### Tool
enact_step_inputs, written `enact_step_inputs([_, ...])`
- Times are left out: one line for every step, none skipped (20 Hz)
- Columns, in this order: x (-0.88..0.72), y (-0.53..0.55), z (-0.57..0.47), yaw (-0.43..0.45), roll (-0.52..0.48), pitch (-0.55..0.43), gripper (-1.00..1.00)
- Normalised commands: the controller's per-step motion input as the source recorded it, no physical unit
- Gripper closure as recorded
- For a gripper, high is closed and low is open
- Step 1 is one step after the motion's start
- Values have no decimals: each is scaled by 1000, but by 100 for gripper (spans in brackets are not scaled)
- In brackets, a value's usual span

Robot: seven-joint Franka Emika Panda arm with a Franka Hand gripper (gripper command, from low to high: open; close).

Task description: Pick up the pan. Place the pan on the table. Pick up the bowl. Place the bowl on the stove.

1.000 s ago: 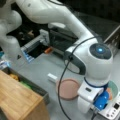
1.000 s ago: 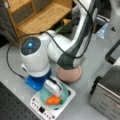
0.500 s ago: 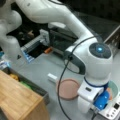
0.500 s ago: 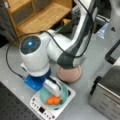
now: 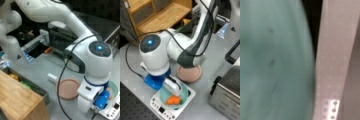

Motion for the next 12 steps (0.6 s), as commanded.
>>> enact_step_inputs([-348,-87,-42,90,-56,-199,-100])
enact_step_inputs([-355,-90,-29,93,-57,-203,-100])
enact_step_inputs([-366,-95,0,96,-62,-204,-100])
enact_step_inputs([-387,-100,36,99,-63,-203,-100])
enact_step_inputs([-399,-103,56,99,-63,-200,-100])
enact_step_inputs([-421,-103,80,95,-65,-197,-100])
enact_step_inputs([-448,-103,104,92,-71,-213,-100])
enact_step_inputs([-461,-100,88,91,-72,-214,-100])
enact_step_inputs([-476,-99,90,91,-73,-221,-100])
enact_step_inputs([-488,-96,88,93,-55,-204,-100])
enact_step_inputs([-489,-92,65,94,-49,-194,-100])
enact_step_inputs([-487,-92,47,100,-39,-184,-100])
